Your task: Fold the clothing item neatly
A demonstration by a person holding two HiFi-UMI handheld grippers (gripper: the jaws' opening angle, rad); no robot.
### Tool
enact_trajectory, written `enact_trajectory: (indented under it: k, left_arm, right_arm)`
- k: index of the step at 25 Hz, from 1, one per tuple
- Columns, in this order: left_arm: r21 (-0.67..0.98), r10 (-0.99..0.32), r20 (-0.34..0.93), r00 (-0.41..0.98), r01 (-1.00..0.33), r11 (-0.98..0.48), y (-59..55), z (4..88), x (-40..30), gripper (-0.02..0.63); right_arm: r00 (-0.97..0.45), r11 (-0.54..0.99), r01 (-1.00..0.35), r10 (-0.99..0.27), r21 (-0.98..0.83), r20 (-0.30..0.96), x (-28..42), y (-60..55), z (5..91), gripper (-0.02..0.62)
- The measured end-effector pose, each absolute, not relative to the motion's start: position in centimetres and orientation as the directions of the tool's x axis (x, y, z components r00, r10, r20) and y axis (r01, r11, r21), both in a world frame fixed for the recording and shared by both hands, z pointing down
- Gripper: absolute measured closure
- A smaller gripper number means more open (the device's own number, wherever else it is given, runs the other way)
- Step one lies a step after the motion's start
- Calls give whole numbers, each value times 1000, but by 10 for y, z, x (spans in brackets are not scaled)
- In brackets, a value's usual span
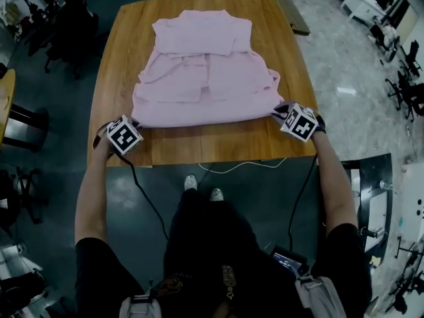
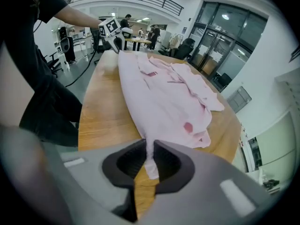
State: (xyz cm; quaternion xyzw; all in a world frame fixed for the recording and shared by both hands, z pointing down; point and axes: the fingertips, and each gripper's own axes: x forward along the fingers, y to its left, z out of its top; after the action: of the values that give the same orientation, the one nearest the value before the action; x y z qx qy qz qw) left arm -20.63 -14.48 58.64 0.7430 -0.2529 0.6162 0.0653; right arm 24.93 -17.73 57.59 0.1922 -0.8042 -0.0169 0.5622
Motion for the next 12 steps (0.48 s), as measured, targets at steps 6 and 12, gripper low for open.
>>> enact_trajectory:
  k: [6,12]
  left_arm:
    - [-213,-300,946,124,-460,-862,-86,574,-215,549]
    - [-170,-254,958,136,-444,-880,-31,566,-212,549]
  right_arm:
    - [-301,939,-235,-317,252,899,239,-127,572,545]
    - [-277,945,-225,-295,237,914,239,-81,559,545]
